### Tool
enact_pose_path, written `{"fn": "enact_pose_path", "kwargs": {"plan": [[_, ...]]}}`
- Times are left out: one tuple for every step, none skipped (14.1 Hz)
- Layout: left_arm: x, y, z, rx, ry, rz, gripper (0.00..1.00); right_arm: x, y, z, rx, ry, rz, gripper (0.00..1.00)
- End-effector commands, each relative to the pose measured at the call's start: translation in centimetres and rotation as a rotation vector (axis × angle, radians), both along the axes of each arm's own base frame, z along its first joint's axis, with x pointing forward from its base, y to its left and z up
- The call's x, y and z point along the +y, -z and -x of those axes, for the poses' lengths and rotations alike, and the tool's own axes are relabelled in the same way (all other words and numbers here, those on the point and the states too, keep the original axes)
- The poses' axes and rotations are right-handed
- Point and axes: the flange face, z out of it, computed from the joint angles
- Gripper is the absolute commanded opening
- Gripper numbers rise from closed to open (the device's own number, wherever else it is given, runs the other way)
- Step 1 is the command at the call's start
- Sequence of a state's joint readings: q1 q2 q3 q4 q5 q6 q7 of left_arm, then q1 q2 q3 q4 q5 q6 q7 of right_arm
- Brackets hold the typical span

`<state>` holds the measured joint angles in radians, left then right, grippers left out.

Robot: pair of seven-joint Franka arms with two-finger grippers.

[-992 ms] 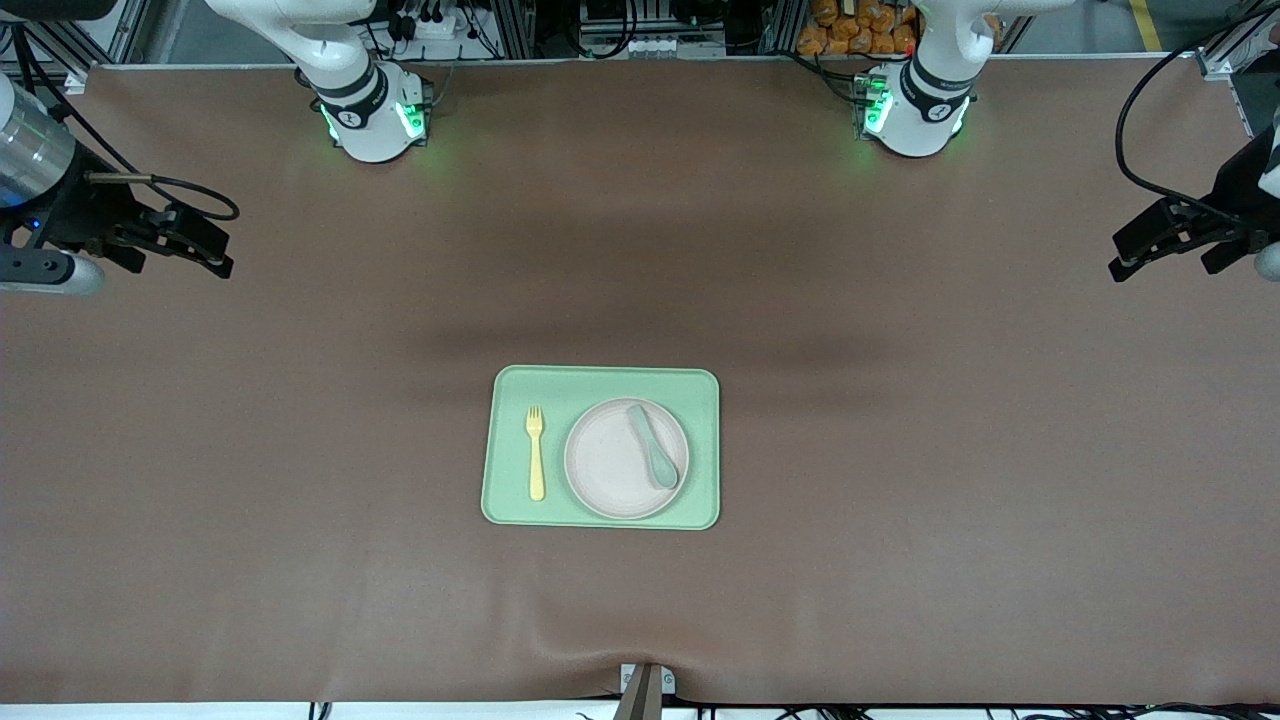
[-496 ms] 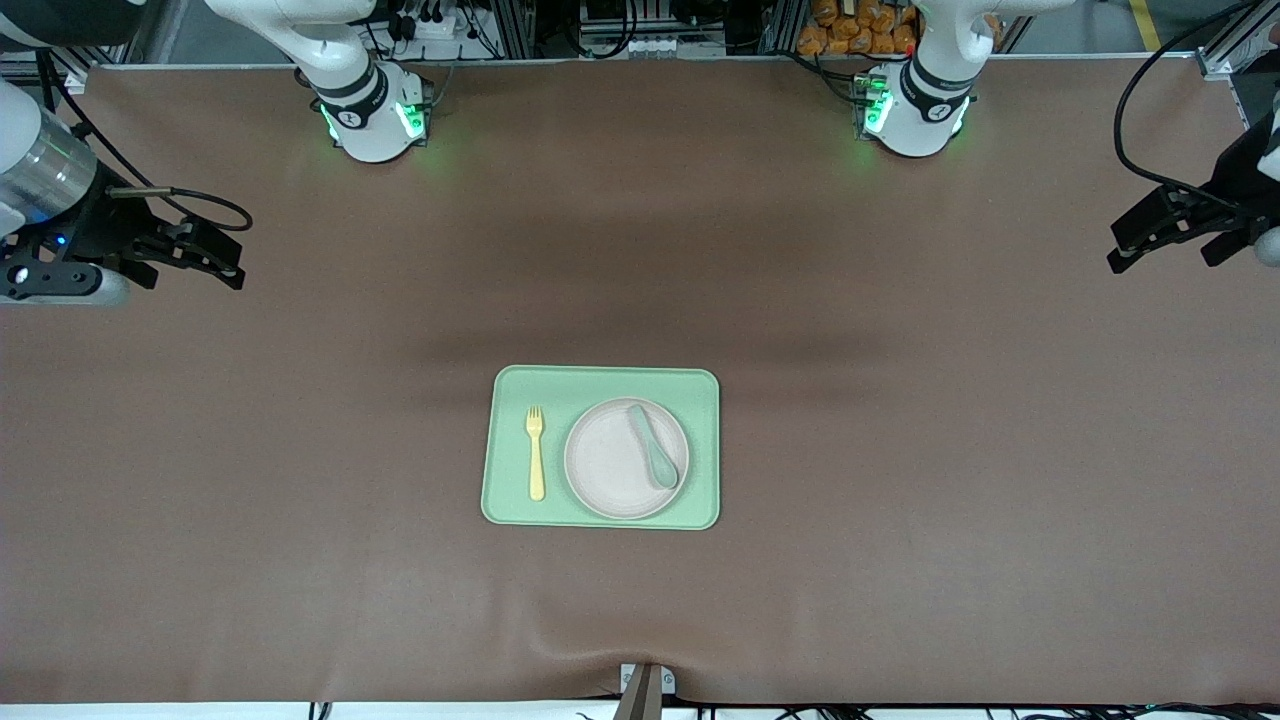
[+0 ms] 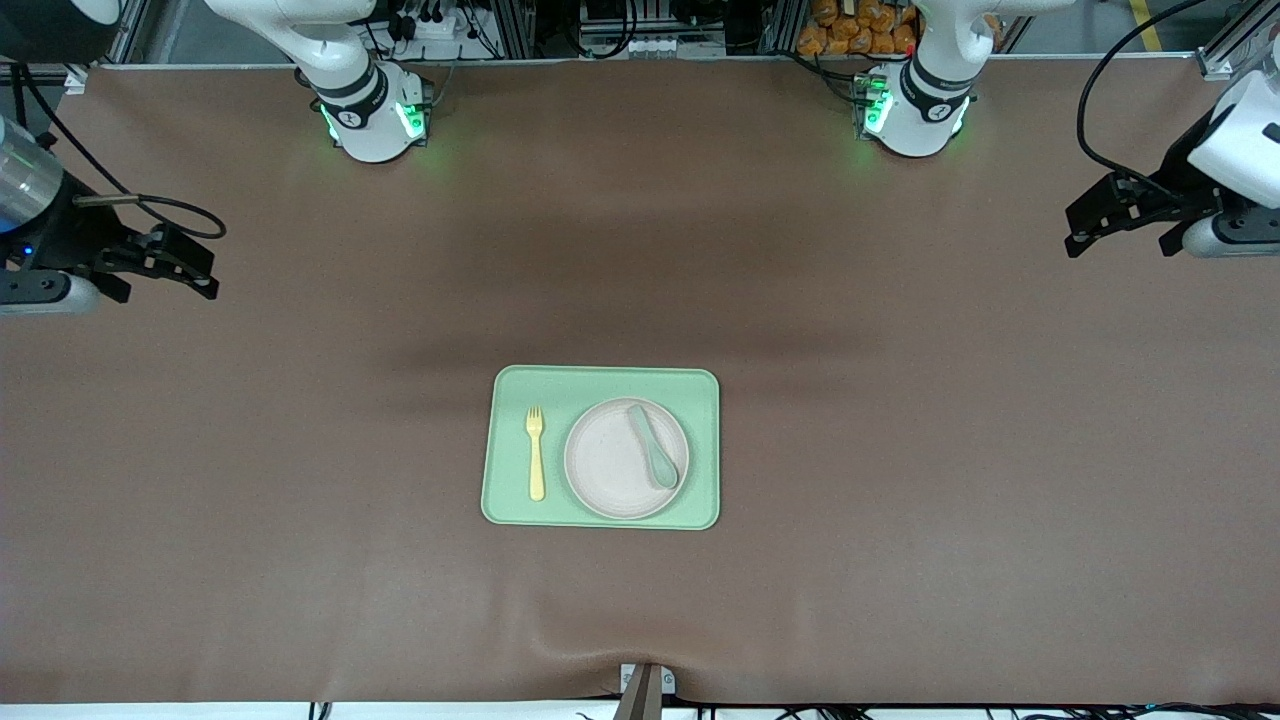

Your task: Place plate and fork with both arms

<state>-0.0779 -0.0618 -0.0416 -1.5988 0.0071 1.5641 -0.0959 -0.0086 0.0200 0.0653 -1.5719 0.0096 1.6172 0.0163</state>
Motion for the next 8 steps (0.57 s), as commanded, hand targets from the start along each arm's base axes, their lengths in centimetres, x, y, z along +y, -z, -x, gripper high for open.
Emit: {"fn": "enact_pose_path", "kwargs": {"plan": [[0.7,-0.6,0.8,0.015,0.028,-0.004,1.00,-0.1,-0.2,1.4,0.001,-0.039,-0.014,1.00],[0.7,-0.9,0.7,0.009,0.027,-0.003,1.00,-0.3,-0.1,1.5,0.011,-0.034,-0.014,1.00],[0.7,-1.3,0.7,0.003,0.024,-0.002,1.00,-0.6,-0.1,1.5,0.015,-0.027,-0.014,1.00],[0.7,-1.3,0.8,0.013,0.025,-0.003,1.00,-0.7,-0.6,1.3,0.005,-0.019,-0.007,1.00],[0.6,-1.4,0.9,0.016,0.026,-0.004,1.00,-1.6,-1.0,1.0,0.001,-0.010,-0.011,1.00],[0.7,-1.4,0.9,0.018,0.025,-0.004,1.00,-2.7,-1.1,0.7,0.004,0.011,-0.014,1.00],[0.7,-1.4,0.9,0.019,0.023,-0.004,1.00,-3.0,-1.8,0.7,0.010,0.015,-0.013,1.00],[0.9,-1.4,0.9,0.019,0.020,-0.004,1.00,-2.7,-2.2,0.9,0.017,0.012,-0.005,1.00]]}}
